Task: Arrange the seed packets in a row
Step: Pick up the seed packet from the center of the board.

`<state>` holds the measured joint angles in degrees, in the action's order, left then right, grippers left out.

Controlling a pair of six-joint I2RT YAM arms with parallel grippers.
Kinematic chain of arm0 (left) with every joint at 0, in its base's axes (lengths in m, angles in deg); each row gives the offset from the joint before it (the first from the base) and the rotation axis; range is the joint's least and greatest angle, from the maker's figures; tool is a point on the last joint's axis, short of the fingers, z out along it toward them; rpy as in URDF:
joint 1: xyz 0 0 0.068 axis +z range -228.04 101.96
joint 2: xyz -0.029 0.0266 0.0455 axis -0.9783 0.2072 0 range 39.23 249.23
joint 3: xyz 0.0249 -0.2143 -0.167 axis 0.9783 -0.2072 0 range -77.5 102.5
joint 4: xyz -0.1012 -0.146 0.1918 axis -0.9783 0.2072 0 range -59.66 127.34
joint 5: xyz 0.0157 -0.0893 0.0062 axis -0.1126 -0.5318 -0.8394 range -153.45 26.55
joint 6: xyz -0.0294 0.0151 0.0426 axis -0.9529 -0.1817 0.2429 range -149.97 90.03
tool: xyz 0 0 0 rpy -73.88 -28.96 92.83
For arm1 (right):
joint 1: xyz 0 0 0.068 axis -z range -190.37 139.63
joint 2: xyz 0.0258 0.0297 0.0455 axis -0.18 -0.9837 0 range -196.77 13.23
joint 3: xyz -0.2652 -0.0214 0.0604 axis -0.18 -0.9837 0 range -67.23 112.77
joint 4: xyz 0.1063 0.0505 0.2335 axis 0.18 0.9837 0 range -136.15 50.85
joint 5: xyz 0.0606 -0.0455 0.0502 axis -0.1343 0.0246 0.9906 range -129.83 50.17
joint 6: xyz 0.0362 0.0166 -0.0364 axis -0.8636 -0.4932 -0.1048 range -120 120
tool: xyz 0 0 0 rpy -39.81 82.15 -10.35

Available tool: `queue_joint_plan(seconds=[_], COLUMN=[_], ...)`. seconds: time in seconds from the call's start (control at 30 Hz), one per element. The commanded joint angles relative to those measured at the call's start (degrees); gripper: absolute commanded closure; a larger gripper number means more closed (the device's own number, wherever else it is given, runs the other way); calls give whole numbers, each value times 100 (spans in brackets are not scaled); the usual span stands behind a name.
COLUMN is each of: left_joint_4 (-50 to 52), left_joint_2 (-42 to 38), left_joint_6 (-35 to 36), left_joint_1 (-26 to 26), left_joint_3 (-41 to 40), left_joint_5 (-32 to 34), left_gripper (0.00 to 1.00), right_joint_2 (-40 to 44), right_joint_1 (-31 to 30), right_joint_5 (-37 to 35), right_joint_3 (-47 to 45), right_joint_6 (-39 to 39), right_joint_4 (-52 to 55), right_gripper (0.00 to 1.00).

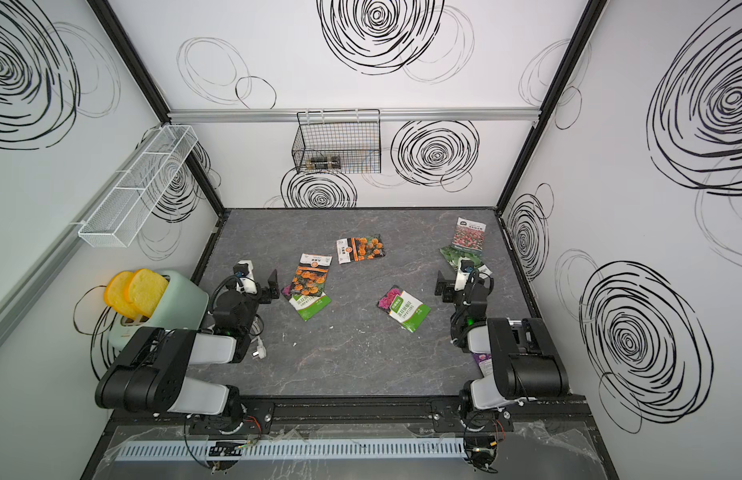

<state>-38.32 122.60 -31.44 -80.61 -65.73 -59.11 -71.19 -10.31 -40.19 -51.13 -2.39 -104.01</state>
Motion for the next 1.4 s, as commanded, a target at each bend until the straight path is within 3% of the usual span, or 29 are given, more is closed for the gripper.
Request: queue_joint_plan(seconds=[0.0, 0.13, 0.23, 0.33, 0.4, 0.53, 0.6, 0.87, 1.13, 1.37], left_joint_4=[-46, 2776, 3748, 4403, 4727, 5108, 5194, 5879, 6834, 7105], left_joint_2=[-93, -397, -436, -398, -320, -77, 1, 292, 893, 1692], left_joint_6=[10, -239, -472, -968, -1068, -1237, -1396, -1696, -1628, -1246], left_joint_1=[-90, -192, -390, -698, -1100, -1763, -1860, -1539, -801, -478], left_joint_3=[180, 1622, 2304, 2776, 3059, 3462, 3540, 3687, 4232, 4696], left_joint_5=[380, 1129, 1252, 1150, 1113, 710, 443, -298, -576, -1040], left_gripper=[4, 4, 4, 4, 4, 4, 4, 4, 4, 2], right_joint_2=[265, 430, 666, 619, 429, -363, -813, -2262, -2528, -2624], right_joint_1=[-39, -241, -278, -371, -419, -839, -1126, -2023, -2439, -2860], right_joint_5=[-98, -456, -535, -313, 205, 1201, 1487, 2418, 3296, 3525], right_joint_3=[902, 1759, 2206, 2842, 3197, 4042, 4494, 5792, 5902, 5798], right_joint_6=[-89, -114, -891, -1239, -1440, -1630, -1642, -1700, -2053, -2153], right_joint_4=[1601, 3111, 3780, 4647, 5005, 5713, 6072, 6585, 6194, 5892], right_gripper=[2, 2, 2, 2, 2, 1, 0, 4, 4, 5])
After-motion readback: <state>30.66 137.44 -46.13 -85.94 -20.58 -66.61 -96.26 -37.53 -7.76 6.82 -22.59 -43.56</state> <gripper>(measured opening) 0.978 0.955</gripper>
